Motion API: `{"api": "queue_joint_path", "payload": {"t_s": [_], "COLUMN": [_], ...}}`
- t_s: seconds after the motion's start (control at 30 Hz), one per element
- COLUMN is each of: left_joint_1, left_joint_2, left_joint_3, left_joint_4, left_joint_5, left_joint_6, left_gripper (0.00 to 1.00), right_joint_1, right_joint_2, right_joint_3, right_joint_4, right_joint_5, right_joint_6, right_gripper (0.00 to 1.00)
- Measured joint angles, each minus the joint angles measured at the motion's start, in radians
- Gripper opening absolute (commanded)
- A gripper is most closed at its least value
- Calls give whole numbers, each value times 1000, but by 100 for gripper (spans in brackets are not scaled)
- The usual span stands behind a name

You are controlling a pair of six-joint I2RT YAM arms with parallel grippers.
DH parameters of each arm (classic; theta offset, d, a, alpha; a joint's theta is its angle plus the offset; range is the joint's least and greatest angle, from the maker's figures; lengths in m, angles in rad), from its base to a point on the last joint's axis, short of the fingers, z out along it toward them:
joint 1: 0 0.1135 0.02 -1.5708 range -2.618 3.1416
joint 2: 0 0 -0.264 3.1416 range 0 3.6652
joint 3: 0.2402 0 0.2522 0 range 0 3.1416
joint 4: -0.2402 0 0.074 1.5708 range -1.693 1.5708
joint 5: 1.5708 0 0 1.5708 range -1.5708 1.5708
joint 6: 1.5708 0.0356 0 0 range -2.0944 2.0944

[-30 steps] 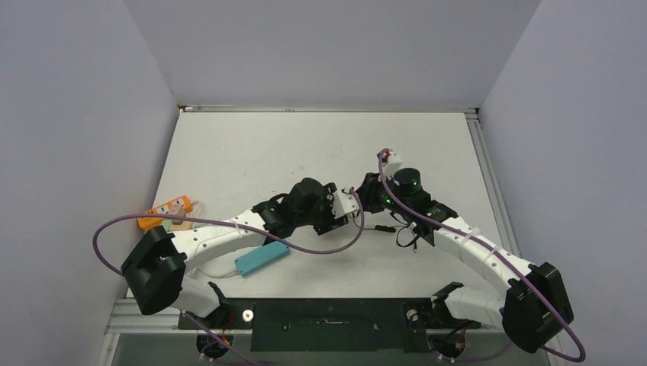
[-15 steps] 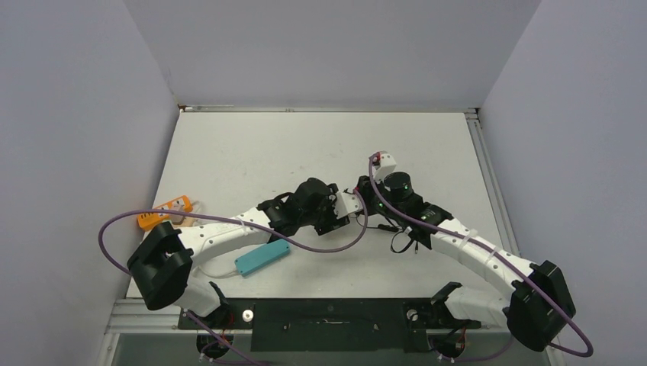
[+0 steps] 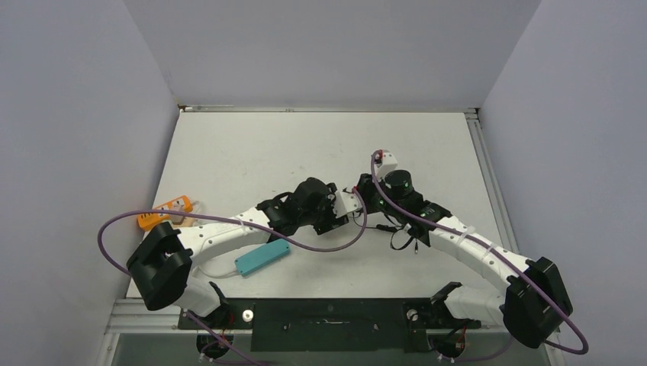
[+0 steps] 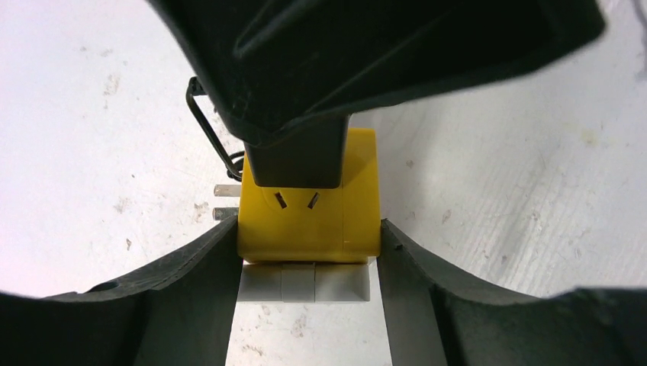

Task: Pull the plug off the socket
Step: Remove the plug from the socket.

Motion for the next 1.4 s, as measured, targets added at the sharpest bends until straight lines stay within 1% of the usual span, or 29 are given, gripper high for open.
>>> {"api": "queue_joint_path", "payload": {"t_s": [0.13,0.3,0.5,0.7,0.8,0.93,1.07,1.13,1.2,1.4], "left_joint_1": [0,2,17,29,30,34,52,78,90,89], "left_joint_2": [-3,-21,-33,-39,-39,-39,-39,-35,-35,-35], "left_joint_3": [3,3,3,-8,-12,-13,-22,-41,-45,-45], "left_joint_4": [53,71,84,69,39,20,-27,-85,-93,-95], "left_joint_5": [5,27,80,126,131,132,98,64,45,26], "left_joint_6": [-2,-4,-21,-29,-29,-29,-39,-43,-45,-46], "left_gripper": [0,0,0,0,0,0,0,0,0,0], "right_joint_1": [-108,-156,-160,-117,-91,-73,-70,-70,-68,-40], "right_joint_2": [-3,-23,-61,-85,-78,-67,-59,-57,-50,0], "right_joint_3": [0,0,-10,-60,-75,-81,-82,-82,-82,-82], "right_joint_4": [13,13,13,51,62,79,102,116,132,167], "right_joint_5": [-156,-241,-246,-181,-158,-139,-113,-98,-89,-79], "right_joint_6": [-11,-37,-43,-9,7,17,16,17,18,20], "right_gripper": [5,5,5,6,21,39,51,54,58,61]}}
